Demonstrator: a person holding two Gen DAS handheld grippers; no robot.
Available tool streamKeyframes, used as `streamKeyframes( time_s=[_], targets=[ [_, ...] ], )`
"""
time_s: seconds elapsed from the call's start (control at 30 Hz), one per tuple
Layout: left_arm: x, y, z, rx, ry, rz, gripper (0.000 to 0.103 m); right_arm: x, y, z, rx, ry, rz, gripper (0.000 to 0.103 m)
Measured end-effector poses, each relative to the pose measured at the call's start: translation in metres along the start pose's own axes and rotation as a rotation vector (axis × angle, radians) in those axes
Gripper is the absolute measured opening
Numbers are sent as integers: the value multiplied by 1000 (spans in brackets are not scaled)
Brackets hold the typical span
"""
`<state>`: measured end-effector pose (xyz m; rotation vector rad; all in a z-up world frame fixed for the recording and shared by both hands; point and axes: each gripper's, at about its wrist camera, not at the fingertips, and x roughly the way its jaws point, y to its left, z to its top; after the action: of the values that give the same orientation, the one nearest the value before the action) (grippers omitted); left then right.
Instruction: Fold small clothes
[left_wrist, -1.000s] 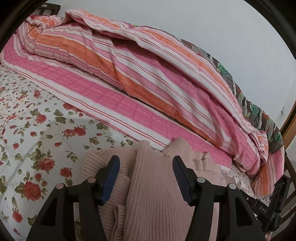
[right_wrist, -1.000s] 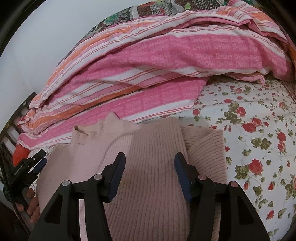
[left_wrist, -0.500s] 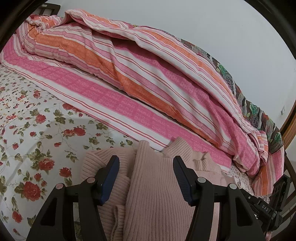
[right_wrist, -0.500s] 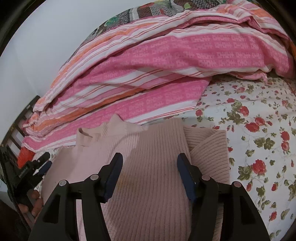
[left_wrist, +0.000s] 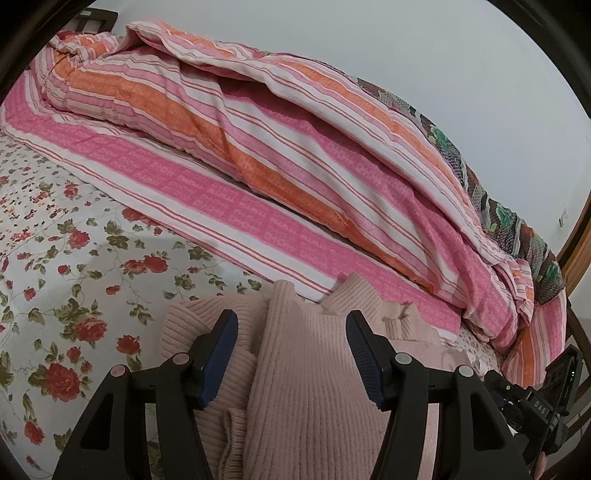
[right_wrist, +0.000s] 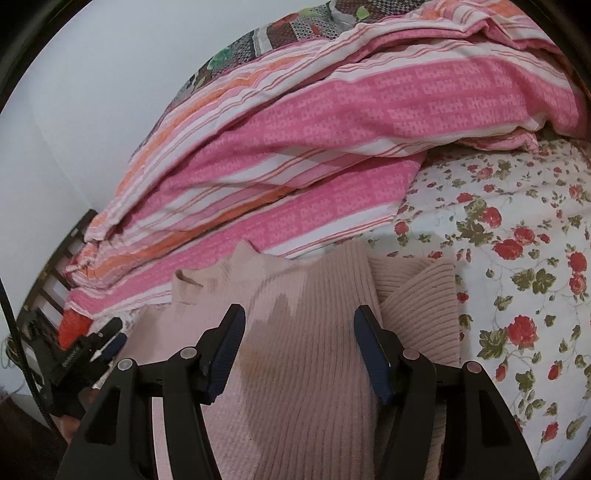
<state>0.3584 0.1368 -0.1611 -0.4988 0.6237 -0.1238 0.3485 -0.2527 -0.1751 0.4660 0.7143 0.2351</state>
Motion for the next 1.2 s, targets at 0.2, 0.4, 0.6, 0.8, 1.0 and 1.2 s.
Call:
streamKeyframes(
  time_s=[0.2,0.4,0.6,0.8,1.0,1.2],
  targets=[
    [1,0,2,3,-1,-23,59,-8,4,7,16,12,-31,60],
    [0,1,3,-2,-5,-27,59,-77,10,2,68,-45,-76,62],
    [-3,-1,2,8,-14,-24,60,-123,18,-54,-48,-12,-107,66],
    [-6,-2,1,13,-25,-4,60,-117,11,-102,-61,79,-89,66],
    [-19,-14,-2,87,-12,107,60,-111,2,-118,27,75,-26,66],
    [-78,-17,-36,129,77,21,60,-99,-7,-105,131,56,15,69]
  ],
)
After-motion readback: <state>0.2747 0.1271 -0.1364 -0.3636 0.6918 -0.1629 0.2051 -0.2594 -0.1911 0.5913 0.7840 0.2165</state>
